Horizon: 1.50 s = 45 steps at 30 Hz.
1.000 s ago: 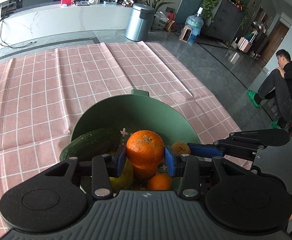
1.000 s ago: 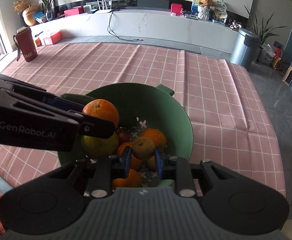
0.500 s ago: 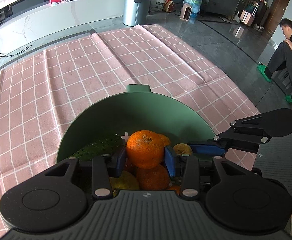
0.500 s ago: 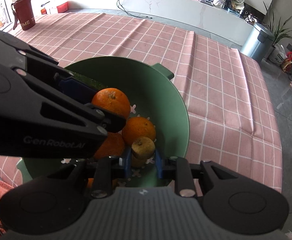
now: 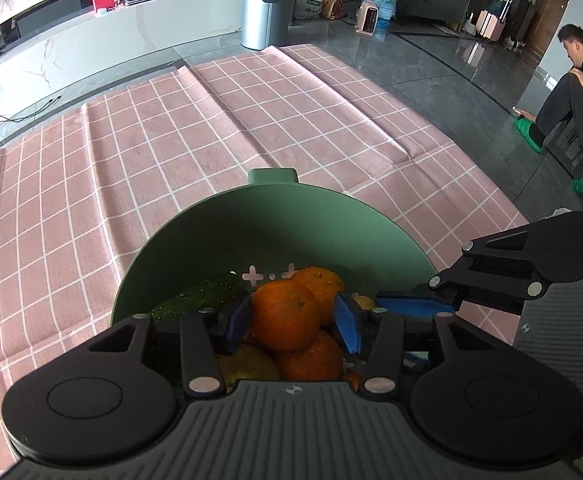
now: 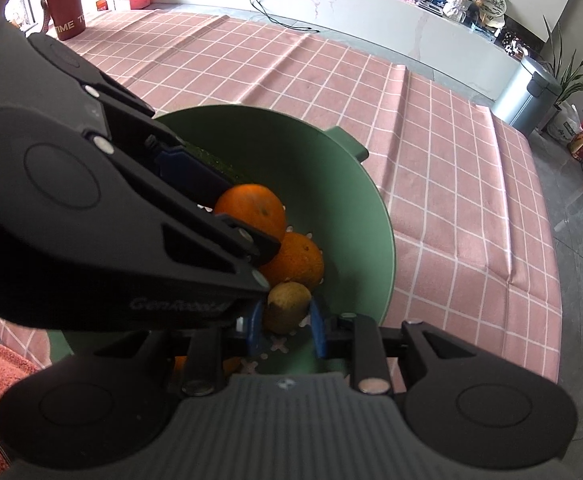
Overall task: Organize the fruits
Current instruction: 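Carry the orange into the colander with the left tool while the right tool lowers the brown fruit in, then open both tools and pull them back from the colander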
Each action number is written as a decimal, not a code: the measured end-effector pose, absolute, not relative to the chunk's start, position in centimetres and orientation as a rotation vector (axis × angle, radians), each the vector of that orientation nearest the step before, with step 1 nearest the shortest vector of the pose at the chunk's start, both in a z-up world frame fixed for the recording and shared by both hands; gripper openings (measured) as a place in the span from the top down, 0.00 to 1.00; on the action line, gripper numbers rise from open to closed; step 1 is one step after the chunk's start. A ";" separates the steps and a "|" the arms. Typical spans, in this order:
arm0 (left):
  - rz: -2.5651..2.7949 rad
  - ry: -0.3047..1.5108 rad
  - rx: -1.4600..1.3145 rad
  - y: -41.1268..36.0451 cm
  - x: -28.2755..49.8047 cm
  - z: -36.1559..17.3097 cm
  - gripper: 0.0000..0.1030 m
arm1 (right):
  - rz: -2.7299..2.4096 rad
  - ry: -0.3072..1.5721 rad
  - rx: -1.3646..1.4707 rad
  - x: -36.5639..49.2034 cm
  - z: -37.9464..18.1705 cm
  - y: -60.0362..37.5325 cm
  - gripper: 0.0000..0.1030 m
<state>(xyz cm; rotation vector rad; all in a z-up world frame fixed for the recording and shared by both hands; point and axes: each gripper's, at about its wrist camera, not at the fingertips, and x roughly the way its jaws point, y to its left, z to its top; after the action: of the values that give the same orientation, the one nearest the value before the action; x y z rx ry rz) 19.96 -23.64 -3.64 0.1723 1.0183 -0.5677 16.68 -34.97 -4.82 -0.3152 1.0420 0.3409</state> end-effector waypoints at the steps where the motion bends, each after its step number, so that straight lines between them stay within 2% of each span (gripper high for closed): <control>1: -0.572 1.014 0.160 -23.5 19.9 -3.4 0.37 | 0.344 1.046 -0.322 16.6 -4.7 -34.9 0.68; 2: -0.573 1.014 0.151 -23.3 19.8 -3.1 0.37 | 0.345 1.050 -0.333 16.5 -4.6 -34.7 0.63; 9: -0.574 0.969 0.123 -22.1 17.7 0.2 0.37 | 0.347 1.041 -0.356 15.3 -2.8 -33.8 0.59; 13: -0.547 0.924 0.145 -20.8 16.2 1.9 0.37 | 0.344 1.016 -0.320 14.3 -1.2 -33.3 0.50; 16: -0.513 0.897 0.140 -19.2 15.1 2.9 0.37 | 0.348 0.988 -0.286 13.4 0.1 -32.6 0.48; 20: -0.460 0.827 0.132 -16.8 13.2 4.3 0.37 | 0.341 0.947 -0.217 12.1 1.8 -31.7 0.40; 30: -0.316 0.637 0.066 -10.4 8.2 8.3 0.36 | 0.282 0.756 -0.034 7.6 6.0 -28.8 0.34; 37: -0.227 0.546 0.087 -8.1 5.0 8.5 0.27 | 0.227 0.616 0.042 3.2 7.6 -27.1 0.24; 45: -0.075 0.509 0.134 -6.5 2.6 6.6 0.20 | 0.123 0.525 0.049 -1.6 5.6 -25.4 0.21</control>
<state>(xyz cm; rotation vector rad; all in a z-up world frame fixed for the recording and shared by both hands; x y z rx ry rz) 2.62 -6.52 6.55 0.1341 0.5095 -0.0752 -1.55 -25.43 5.63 0.0493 0.5253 0.1228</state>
